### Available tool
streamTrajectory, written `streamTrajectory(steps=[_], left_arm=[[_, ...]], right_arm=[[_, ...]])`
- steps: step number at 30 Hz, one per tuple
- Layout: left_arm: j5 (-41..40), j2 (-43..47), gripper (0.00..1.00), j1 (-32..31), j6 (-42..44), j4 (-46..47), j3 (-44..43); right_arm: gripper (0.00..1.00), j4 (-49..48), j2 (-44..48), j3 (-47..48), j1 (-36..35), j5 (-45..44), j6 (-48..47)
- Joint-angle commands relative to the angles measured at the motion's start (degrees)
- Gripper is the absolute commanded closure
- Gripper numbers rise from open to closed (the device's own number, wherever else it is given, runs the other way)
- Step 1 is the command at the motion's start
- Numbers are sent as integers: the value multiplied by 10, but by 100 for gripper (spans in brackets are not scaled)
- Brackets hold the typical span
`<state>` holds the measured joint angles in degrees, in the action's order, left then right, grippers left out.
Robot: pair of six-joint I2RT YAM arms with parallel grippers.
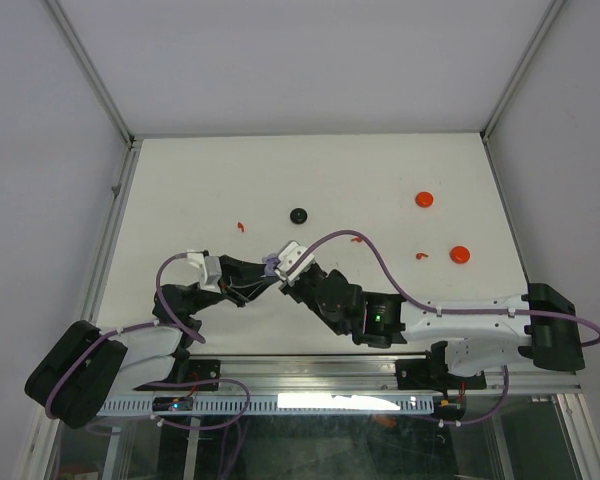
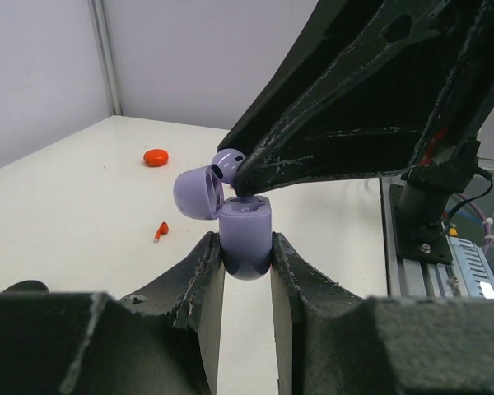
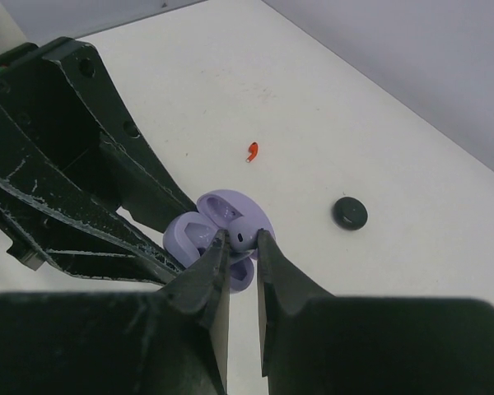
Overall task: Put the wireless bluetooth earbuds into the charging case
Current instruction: Place the earbud in the charging case.
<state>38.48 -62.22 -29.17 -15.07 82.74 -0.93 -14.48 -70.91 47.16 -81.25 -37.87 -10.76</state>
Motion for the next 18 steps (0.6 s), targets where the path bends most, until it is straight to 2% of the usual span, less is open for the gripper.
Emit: streamTrajectory(steps=[1, 18], left_arm=[[-11, 7, 94, 1, -19, 114, 23], [-80, -7, 95, 0, -45, 111, 19]], right_arm=[[93, -59, -2, -6, -8, -34, -8], [86, -38, 16, -2, -12, 27, 40]])
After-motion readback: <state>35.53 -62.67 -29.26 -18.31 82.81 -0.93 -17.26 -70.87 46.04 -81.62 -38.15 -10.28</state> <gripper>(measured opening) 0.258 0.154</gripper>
